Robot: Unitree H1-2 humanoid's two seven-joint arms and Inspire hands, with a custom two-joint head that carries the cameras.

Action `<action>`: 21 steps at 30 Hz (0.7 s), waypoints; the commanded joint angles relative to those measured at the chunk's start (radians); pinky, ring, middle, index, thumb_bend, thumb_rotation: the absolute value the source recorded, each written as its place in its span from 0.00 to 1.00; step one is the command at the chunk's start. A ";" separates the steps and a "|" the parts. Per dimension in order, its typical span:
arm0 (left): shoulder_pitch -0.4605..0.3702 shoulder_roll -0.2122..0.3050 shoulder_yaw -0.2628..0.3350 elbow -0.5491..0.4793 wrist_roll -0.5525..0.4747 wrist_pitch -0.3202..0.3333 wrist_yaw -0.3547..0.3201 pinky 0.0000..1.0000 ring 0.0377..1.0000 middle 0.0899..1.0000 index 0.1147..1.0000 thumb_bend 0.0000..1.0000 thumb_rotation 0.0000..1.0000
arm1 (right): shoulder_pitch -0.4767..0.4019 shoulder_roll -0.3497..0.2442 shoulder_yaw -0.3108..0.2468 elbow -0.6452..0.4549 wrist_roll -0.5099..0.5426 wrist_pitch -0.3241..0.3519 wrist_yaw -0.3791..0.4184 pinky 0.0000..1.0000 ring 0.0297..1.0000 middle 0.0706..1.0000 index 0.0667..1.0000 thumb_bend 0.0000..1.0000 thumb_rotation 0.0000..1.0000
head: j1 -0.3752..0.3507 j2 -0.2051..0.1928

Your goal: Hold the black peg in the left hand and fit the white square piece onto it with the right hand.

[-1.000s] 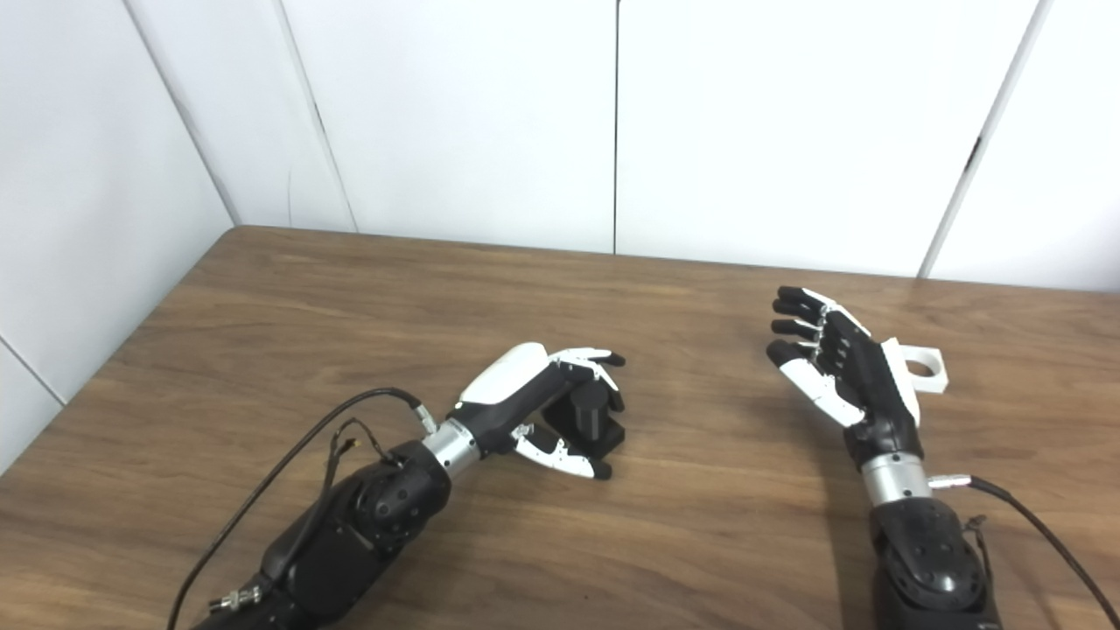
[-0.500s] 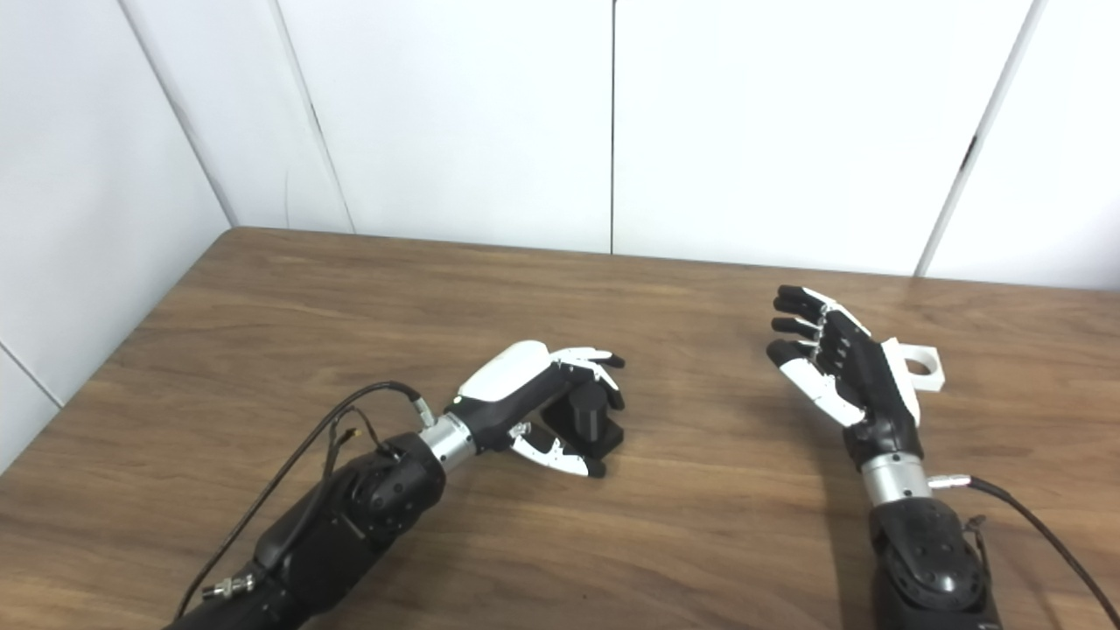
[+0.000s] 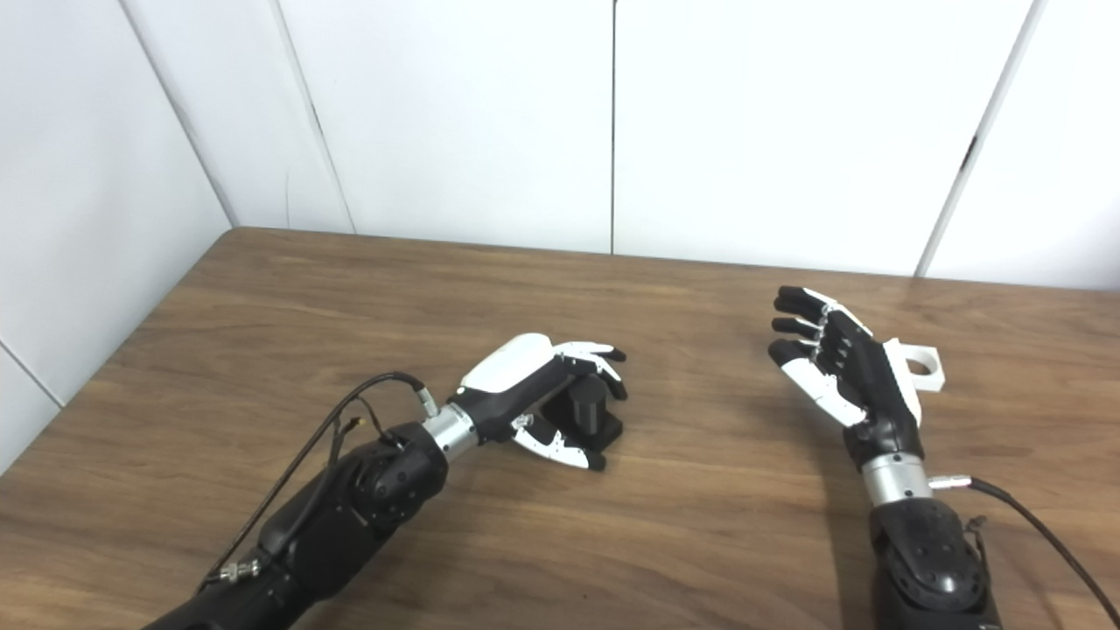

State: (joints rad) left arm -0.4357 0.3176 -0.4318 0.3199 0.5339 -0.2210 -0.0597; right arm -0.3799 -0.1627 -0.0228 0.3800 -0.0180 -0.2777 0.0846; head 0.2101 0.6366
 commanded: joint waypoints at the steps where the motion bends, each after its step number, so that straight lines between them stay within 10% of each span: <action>1: 0.013 0.046 -0.011 0.078 0.064 0.055 -0.043 0.75 0.89 0.88 0.60 0.74 0.00 | -0.014 0.000 -0.003 -0.013 0.014 -0.021 0.002 0.65 0.74 0.77 0.75 0.80 0.60 | 0.000 0.001; 21: -0.006 0.074 -0.026 0.059 0.042 0.059 -0.138 0.73 0.89 0.87 0.62 0.55 0.21 | -0.029 -0.001 0.002 0.006 0.018 -0.031 0.008 0.66 0.74 0.78 0.76 0.79 0.60 | 0.004 0.002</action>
State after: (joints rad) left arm -0.4681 0.3446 -0.4429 0.3205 0.5340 -0.2214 -0.1255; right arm -0.3841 -0.1627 -0.0209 0.3869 -0.0082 -0.2781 0.0900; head 0.2132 0.6381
